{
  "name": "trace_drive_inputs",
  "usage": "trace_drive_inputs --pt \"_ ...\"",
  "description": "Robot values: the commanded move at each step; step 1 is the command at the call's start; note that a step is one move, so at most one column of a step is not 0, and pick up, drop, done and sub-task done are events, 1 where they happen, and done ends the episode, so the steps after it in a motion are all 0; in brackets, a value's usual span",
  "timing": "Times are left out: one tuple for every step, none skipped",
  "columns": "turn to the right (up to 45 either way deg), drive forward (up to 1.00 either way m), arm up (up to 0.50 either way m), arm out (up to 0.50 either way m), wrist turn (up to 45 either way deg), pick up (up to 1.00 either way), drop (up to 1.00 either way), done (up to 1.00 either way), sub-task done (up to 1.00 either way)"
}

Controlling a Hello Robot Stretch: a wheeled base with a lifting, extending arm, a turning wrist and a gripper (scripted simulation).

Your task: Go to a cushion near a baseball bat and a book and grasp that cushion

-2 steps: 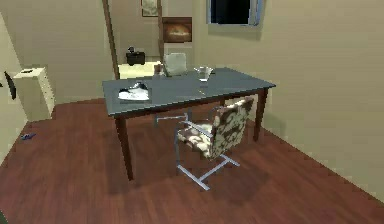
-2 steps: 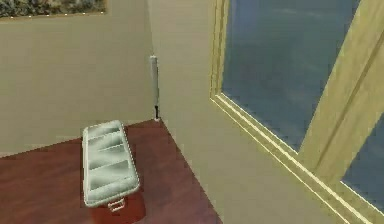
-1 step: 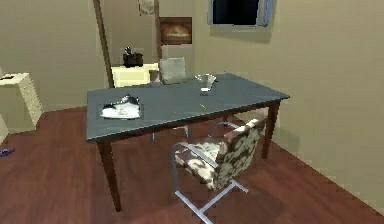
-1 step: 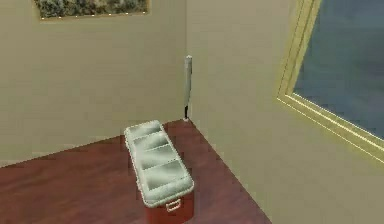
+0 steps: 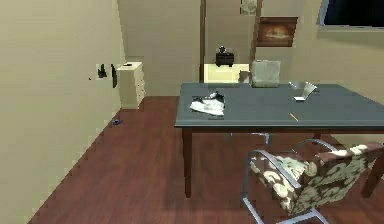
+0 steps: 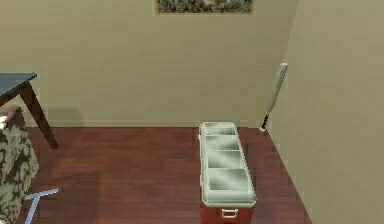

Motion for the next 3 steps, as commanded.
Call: trace_drive_inputs --pt "0.0 0.40 0.00 0.00 0.0 0.00 0.00 0.00 0.00" --pt "-42.0 0.00 0.00 0.00 0.0 0.00 0.00 0.00 0.00" --pt "0.0 1.00 0.00 0.00 0.0 0.00 0.00 0.00 0.00"
